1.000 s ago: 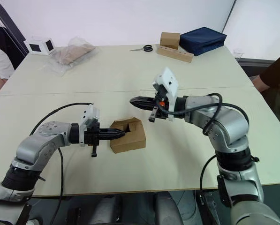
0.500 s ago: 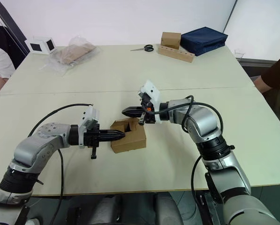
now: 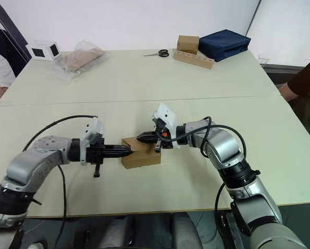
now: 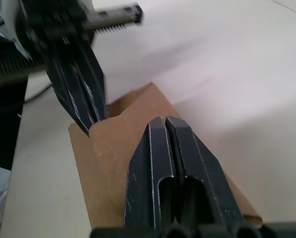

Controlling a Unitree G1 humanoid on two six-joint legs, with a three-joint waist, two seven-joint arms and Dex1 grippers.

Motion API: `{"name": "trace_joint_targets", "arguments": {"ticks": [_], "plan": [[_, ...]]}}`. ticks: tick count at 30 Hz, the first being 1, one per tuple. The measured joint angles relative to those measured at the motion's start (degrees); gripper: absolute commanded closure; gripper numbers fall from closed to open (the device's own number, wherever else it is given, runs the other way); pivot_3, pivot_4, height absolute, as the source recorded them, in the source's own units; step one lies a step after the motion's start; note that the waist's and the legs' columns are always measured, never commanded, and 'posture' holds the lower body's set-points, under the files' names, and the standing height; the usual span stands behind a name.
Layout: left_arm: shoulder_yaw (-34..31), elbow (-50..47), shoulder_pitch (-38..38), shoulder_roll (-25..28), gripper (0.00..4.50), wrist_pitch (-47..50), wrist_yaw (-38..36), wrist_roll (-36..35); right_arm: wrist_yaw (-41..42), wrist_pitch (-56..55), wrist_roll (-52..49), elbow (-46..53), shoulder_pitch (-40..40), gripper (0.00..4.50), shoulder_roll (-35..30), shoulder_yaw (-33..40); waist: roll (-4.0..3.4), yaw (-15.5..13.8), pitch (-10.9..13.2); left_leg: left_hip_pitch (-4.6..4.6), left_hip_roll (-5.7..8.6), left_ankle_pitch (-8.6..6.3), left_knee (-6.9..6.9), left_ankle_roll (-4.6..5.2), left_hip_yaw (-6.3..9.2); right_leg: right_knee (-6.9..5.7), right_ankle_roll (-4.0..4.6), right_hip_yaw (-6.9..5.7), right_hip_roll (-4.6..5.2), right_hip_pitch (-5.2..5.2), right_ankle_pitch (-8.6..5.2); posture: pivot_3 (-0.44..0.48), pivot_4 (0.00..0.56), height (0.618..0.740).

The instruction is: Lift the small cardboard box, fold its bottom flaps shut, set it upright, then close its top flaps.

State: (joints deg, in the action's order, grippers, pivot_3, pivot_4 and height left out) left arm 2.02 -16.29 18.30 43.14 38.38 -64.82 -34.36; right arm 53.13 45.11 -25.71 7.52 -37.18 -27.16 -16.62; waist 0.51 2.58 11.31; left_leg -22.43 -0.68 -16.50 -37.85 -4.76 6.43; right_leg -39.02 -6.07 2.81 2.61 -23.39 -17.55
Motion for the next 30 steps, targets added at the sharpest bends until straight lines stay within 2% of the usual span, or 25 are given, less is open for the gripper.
{"name": "trace_joint_targets", "arguments": {"ticks": [3, 6, 11, 15, 23, 30], "plan": [[-3.0, -0.4, -0.3, 3.3, 4.45, 0.7, -2.2, -1.8, 0.0, -0.6, 0.9, 0.0, 0.1, 4.5, 0.1, 0.0, 0.0, -0.1, 0.0, 0.01, 0.01, 0.0, -0.01, 0.0, -0.01, 0.0, 0.0, 0.0, 0.02, 0.03, 0.0, 0.0, 0.15, 0.74], [-3.7, 1.3, 1.4, 4.0, 4.45, 1.1, -2.7, -2.6, 0.0, -1.1, 1.4, 0.0, 0.1, 4.5, 0.2, 0.0, 0.0, -0.2, 0.0, 0.01, 0.02, 0.0, -0.02, 0.0, -0.01, 0.0, 0.0, -0.02, 0.03, 0.04, 0.0, 0.0, 0.15, 0.74], [-2.7, 6.3, 8.6, -0.1, 4.45, 0.4, -1.5, -2.0, -0.6, -1.0, 1.9, 0.7, 0.4, 4.5, 0.6, 0.1, 0.0, -0.1, 0.0, 0.01, 0.02, 0.0, -0.02, 0.0, -0.01, 0.01, 0.0, -0.02, 0.01, 0.03, 0.0, 0.0, 0.15, 0.74], [-0.1, 10.3, 11.4, -3.6, 4.45, -1.2, -0.7, 0.2, -1.1, -0.4, 1.9, 2.4, 1.2, 4.5, 0.5, 0.2, 0.0, 0.0, 0.0, 0.0, 0.02, 0.0, -0.02, 0.0, -0.01, 0.0, 0.0, -0.01, 0.01, 0.02, 0.0, 0.0, 0.15, 0.74], [4.6, 14.7, 12.2, -7.5, 4.45, -5.6, -1.6, 5.1, -2.7, 1.5, 1.8, 6.1, 2.7, 4.5, -0.2, 0.7, 0.0, -0.1, 0.0, 0.0, 0.02, 0.0, -0.01, 0.0, -0.01, 0.0, 0.0, -0.01, 0.01, 0.02, 0.0, 0.0, 0.15, 0.74], [6.1, 16.0, 11.8, -7.6, 4.45, -9.2, -3.1, 7.6, -3.9, 5.5, -1.3, 11.2, 3.4, 4.5, -1.2, 4.2, 0.0, -0.1, 0.0, 0.0, 0.02, 0.0, -0.01, 0.0, -0.01, 0.0, 0.0, -0.01, 0.01, 0.02, 0.0, 0.0, 0.15, 0.74]]}}
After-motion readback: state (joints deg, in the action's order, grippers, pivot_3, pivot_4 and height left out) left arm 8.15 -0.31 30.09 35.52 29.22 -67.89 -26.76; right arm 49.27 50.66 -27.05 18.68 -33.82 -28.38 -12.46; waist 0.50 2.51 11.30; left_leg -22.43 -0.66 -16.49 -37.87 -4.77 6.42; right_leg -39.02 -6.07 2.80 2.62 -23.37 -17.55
